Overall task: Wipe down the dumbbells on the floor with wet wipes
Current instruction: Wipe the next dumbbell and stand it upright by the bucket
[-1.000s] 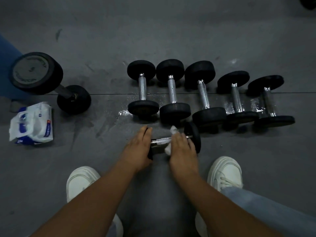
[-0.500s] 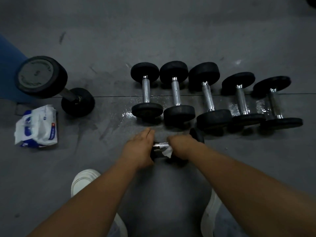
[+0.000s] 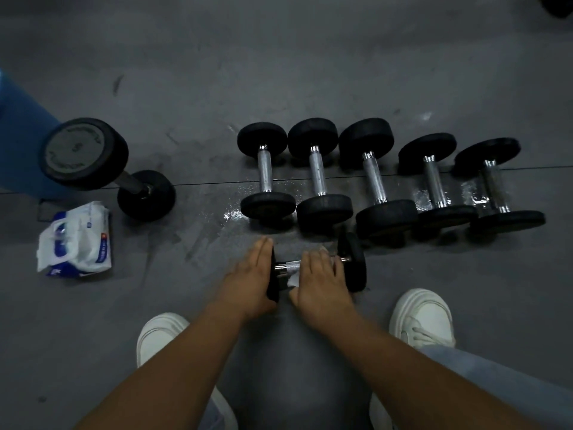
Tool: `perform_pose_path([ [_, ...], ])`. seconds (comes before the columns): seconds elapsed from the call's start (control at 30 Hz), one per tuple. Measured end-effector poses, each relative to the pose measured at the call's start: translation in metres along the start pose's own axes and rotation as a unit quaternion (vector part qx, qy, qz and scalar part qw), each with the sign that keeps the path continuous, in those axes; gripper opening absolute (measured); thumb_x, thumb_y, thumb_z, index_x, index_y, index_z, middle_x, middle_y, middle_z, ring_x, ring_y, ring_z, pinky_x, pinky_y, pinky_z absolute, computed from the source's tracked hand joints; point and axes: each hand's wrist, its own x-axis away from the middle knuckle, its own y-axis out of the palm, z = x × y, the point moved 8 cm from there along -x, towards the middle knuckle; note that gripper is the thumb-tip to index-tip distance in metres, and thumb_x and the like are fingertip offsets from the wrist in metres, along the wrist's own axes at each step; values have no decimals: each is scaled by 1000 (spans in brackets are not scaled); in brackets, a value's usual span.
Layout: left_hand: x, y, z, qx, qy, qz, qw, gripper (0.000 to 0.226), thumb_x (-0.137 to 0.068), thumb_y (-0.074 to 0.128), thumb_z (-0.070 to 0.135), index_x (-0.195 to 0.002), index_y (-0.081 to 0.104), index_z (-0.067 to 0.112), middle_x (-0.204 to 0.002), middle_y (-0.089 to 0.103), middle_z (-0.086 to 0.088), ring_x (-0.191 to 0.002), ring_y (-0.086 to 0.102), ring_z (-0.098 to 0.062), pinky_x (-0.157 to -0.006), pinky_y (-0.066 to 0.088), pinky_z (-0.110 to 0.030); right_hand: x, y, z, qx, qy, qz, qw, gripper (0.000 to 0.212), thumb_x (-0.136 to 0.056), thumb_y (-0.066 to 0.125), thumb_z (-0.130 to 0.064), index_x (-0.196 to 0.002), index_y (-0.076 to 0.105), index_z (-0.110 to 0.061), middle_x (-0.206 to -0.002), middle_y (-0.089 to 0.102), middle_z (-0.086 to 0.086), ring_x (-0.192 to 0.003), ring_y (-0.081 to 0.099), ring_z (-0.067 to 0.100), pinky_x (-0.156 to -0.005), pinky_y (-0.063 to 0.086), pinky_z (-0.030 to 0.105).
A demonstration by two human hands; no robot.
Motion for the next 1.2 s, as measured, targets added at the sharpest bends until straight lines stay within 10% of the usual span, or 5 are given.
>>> perform_pose_path([
  [0.17,-9,-5,-3,2,-6,-5,1000,124,-71,81,33,-156,-9,19,-165,-9,2,-148,22,-24,-115,30,-39,-28,-21,22,-52,-71,-103,991,36,-92,46,-12,-127,56,-13,-128,57,11,-117,56,30,-98,44,36],
  [0.43,-11,-1,-6,34,-19,-20,999,120,-73,79,28,-156,-7,23,-164,-9,5,-145,28,-29,-111,36,-43,-13,-40,-8,-140,-43,14,989,14,-89,56,-21,-100,65,-22,-97,69,2,-94,62,23,-83,44,31],
  [0.93,-16,-7,-7,40,-34,-13,999,126,-64,85,37,-156,0,22,-164,0,7,-143,31,-26,-110,37,-42,-18,-35,1,-178,-34,28,983,18,-87,61,-18,-103,70,-21,-97,71,3,-95,64,24,-86,46,29],
  [1.2,-22,-10,-8,28,-29,-15,999,124,-63,85,37,-156,4,21,-163,6,2,-145,24,-23,-113,35,-41,-36,-19,4,36,-71,-75,994,32,-90,47,-16,-122,49,-21,-122,53,5,-117,51,27,-100,33,41],
])
